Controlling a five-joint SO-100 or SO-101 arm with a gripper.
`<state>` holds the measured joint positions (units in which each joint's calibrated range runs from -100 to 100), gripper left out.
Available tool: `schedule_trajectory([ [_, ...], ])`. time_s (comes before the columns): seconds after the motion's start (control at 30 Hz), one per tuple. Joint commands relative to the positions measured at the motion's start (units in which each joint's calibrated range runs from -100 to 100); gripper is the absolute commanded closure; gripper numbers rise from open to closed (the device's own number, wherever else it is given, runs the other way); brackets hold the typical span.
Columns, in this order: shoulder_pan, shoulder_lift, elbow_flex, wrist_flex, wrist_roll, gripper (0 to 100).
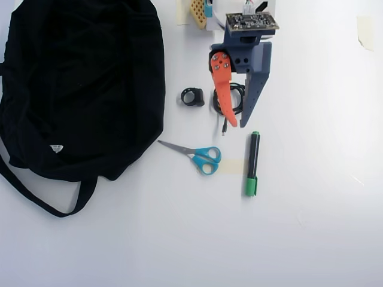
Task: Put the cable into the black bag
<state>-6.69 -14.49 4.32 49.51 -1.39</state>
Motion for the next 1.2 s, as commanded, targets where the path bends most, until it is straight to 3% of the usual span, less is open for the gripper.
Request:
schedule_trajectory([
  [0.0,-0.2,-2.9,-2.7,9.1,-0.2,98],
  [0.27,-0.5,-2.9,-2.8,29.4,0.2,98],
  [0.37,-0.5,-2.9,-2.8,31.6,0.3,98],
  [0.6,-0.4,-2.9,-2.6,42.1,7.3,98],
  [1.07,-2.7,-2.7,-1.9,44.2,7.7,97],
  [1.17,-3.3,-2.4,-1.9,44.2,10.3,97],
])
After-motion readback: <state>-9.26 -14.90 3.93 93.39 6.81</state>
